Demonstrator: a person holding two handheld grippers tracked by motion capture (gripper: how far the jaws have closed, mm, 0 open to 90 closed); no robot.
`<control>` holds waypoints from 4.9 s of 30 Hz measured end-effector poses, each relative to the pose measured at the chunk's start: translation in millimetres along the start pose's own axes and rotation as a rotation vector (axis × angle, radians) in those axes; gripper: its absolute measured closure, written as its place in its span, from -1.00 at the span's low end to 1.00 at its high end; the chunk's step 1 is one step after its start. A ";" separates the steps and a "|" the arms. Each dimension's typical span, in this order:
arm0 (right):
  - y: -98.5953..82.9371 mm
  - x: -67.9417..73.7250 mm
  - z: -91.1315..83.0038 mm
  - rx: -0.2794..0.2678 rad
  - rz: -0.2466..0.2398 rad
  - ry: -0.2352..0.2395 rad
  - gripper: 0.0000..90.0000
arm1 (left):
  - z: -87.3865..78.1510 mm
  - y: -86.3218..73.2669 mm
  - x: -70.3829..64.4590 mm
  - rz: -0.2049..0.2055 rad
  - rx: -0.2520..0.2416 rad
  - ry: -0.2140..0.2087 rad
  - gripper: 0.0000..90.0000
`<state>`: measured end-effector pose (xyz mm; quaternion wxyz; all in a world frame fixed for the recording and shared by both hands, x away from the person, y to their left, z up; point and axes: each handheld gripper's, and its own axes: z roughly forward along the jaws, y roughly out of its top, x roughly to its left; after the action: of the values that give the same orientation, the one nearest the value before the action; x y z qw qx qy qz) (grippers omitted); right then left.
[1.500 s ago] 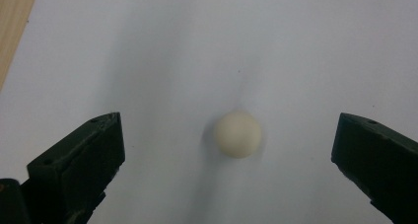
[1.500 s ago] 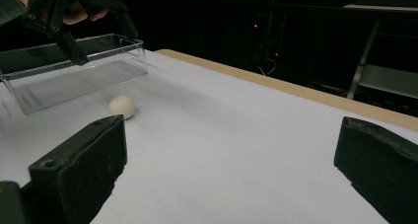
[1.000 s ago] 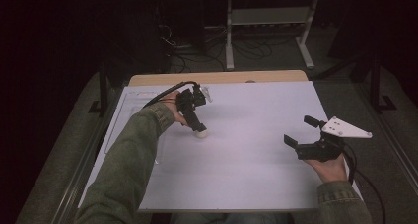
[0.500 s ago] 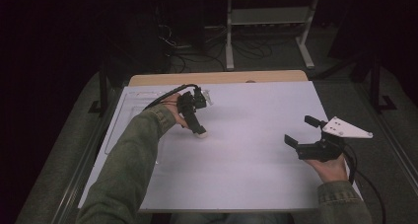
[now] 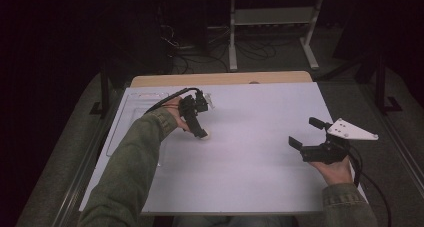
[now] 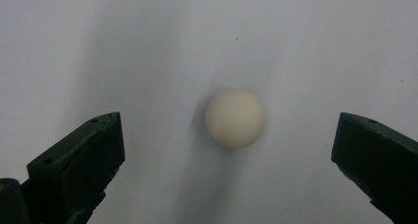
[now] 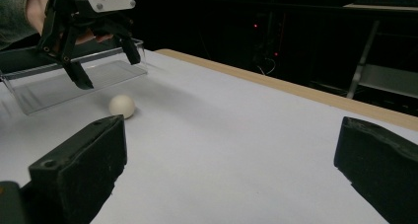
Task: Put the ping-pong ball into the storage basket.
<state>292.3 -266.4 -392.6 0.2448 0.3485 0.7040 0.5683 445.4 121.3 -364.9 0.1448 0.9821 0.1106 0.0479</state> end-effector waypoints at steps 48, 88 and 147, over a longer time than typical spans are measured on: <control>-1.3 -0.8 0.0 0.004 0.002 0.001 -1.00 | 37.4 -6.5 -1.7 -0.003 0.061 -0.037 -1.00; -1.8 -0.6 1.4 0.009 0.000 0.006 -1.00 | 41.4 -5.4 -1.4 0.085 0.145 -0.038 -0.57; -2.5 -0.6 1.2 0.013 -0.001 0.008 -1.00 | 35.4 0.2 -4.5 0.186 0.156 -0.052 0.15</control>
<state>293.1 -266.3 -395.4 0.2401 0.3474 0.7087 0.5651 445.6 110.4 -399.0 0.0655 0.9973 0.0188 0.0269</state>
